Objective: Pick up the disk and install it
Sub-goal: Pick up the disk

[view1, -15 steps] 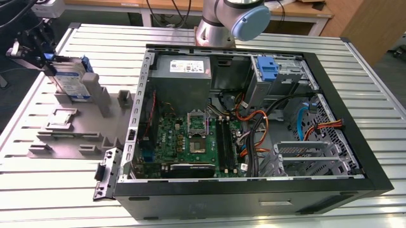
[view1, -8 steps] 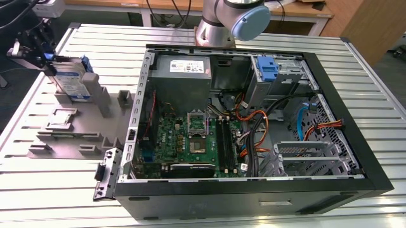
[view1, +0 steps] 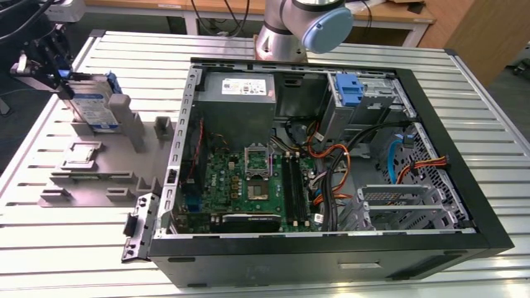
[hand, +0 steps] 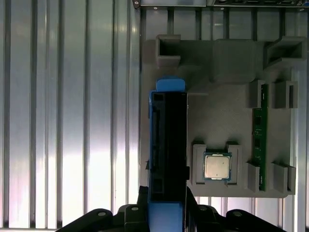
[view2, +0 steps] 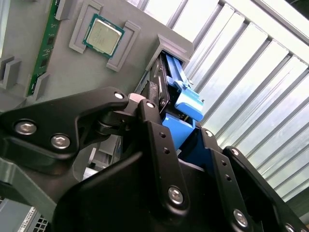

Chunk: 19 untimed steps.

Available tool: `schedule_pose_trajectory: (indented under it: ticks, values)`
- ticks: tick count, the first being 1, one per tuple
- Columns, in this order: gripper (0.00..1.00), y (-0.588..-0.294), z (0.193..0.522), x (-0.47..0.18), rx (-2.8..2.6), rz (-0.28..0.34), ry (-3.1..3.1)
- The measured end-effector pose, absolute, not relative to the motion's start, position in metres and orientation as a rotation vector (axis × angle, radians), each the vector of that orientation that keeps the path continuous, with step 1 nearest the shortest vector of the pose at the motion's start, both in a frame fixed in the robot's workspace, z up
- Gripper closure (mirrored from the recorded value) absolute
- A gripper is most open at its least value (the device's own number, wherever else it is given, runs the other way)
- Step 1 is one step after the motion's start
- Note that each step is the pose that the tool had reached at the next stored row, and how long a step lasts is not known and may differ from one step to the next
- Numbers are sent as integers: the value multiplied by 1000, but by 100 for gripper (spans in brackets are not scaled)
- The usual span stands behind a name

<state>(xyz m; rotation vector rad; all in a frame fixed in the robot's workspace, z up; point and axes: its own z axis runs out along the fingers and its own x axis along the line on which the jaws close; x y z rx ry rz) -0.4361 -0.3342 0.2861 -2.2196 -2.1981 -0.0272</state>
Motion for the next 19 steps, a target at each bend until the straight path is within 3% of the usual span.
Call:
schedule_pose_trajectory:
  ticks: [19]
  values:
    - [63, -334, 300, -436, -2220, -27, -2198]
